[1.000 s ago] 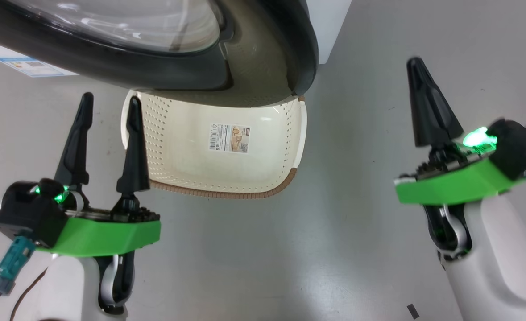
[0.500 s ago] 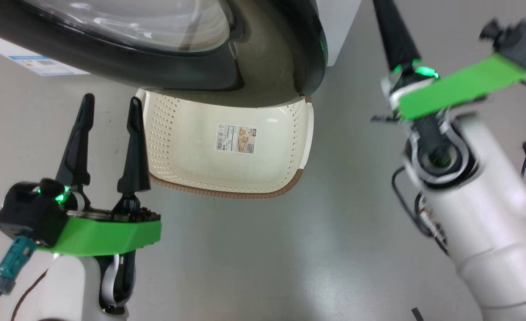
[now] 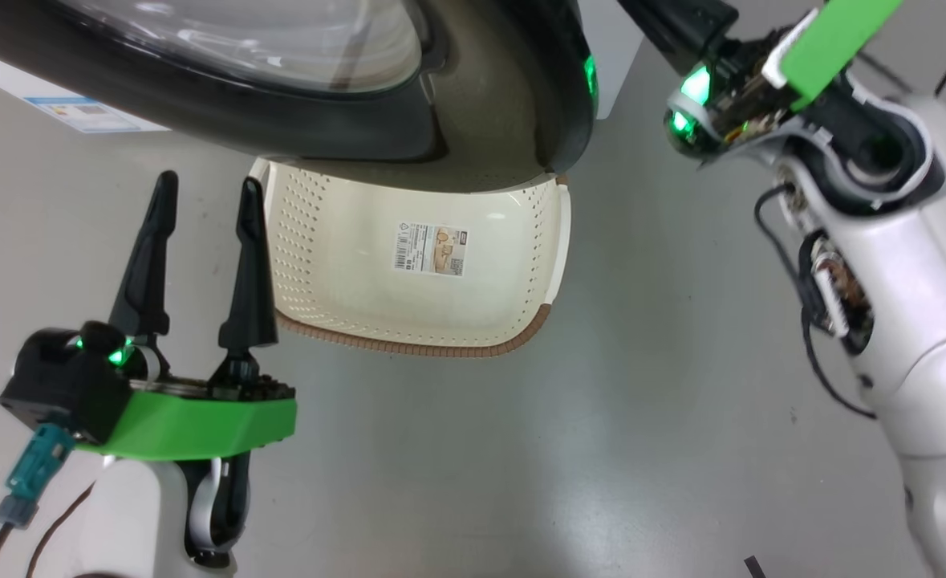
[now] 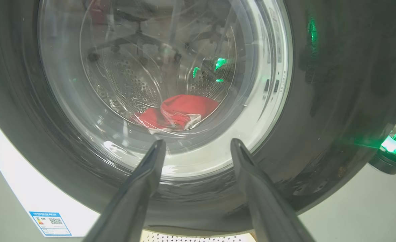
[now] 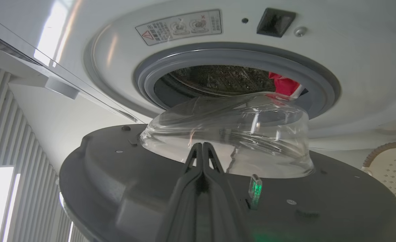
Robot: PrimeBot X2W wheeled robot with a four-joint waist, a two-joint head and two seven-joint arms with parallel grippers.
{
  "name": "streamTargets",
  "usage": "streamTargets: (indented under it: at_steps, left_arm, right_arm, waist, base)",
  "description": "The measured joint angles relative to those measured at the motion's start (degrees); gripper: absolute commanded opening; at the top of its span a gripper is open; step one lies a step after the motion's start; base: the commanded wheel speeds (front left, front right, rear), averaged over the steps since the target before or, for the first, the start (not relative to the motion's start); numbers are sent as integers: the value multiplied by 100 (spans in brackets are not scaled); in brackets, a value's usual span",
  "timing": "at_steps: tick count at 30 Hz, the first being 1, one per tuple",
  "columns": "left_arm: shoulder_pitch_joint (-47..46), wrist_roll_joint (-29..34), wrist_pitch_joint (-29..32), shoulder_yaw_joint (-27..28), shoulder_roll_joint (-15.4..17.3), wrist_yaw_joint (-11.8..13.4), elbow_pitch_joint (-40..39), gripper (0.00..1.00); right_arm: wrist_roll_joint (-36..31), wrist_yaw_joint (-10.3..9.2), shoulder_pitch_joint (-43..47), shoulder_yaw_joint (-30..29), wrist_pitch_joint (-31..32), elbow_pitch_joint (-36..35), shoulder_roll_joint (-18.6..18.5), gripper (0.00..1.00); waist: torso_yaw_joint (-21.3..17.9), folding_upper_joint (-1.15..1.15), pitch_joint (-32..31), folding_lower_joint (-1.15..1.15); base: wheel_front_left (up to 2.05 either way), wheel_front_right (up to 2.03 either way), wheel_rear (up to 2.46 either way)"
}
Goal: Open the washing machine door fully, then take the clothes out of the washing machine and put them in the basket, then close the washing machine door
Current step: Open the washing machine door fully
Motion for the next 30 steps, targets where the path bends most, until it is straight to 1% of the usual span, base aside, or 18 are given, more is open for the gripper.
streamTargets:
  at_steps: [2, 6, 12, 22, 30]
  left_arm:
    - [0, -1, 0, -21, 0, 1, 5, 100]
    - [1, 0, 0, -47, 0, 44, 15, 100]
    - [12, 1, 0, -49, 0, 48, 18, 100]
    - [92, -4, 0, -44, 0, 119, 47, 100]
    - [313, -66, 0, -79, 0, 211, 56, 100]
  right_arm:
    - [146, 0, -158, 10, 259, 97, -24, 0]
    - [192, 0, -307, 70, 715, 234, -140, 0]
    - [234, 0, -294, 276, 1368, 125, -199, 0]
    - [190, 1, 130, 523, 1816, -169, -230, 0]
    - [100, 1, 488, 638, 2094, -276, -234, 0]
  waist:
    - [19, 0, -1, 0]
    - [61, 0, -12, 0]
    - [106, 0, -85, 0]
    - [223, 0, -361, 0]
    - [420, 0, -632, 0]
  base:
    - [0, 0, 0]
    - [0, 0, 0]
    - [0, 0, 0]
    - [0, 0, 0]
    - [0, 0, 0]
